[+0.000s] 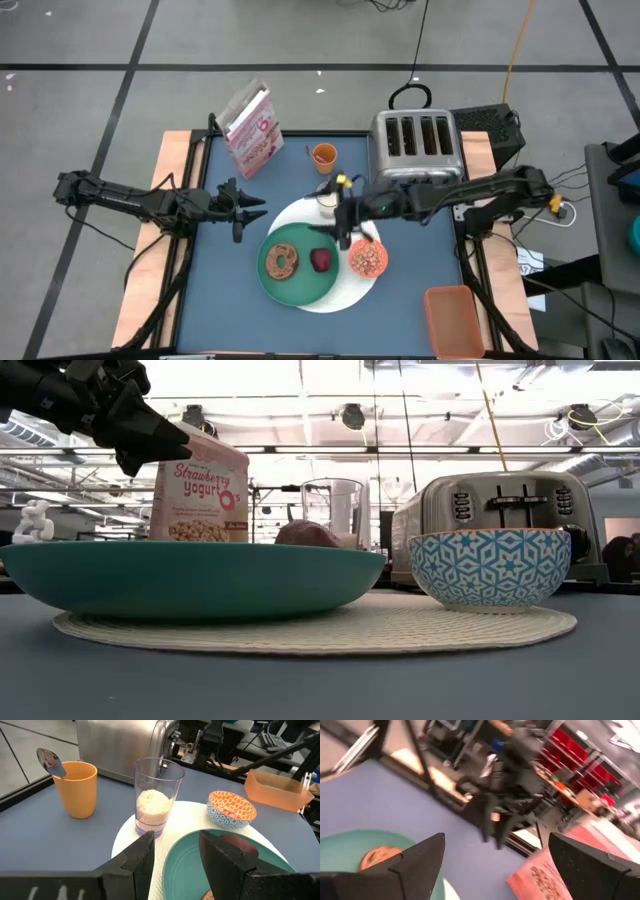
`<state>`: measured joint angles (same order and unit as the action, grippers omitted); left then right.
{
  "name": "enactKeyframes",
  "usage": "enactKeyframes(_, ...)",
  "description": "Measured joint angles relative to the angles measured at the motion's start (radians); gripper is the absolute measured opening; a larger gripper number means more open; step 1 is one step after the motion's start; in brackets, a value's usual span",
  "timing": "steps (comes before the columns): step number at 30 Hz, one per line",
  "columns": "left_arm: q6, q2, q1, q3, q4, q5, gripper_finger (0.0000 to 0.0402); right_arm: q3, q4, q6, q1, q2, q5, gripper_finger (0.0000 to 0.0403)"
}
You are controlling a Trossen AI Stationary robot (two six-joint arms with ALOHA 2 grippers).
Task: Arrange a breakfast setting
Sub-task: Put the green spoon to the right of the orange bowl
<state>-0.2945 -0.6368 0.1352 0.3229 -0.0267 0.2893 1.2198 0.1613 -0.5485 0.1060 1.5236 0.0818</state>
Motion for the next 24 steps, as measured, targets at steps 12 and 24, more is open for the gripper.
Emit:
enactKeyframes(12,0.004,0.000,0.000,0.000,0.001,0.000,0.0159,0.000,-0.001,0.174,-0.243,-0.063,-0.001,0.0350)
enactKeyframes(24,0.028,0.000,0.000,0.000,0.001,0.000,0.0159,0.017,0.133,0.279,-0.510,-0.001,-0.162,0.0350)
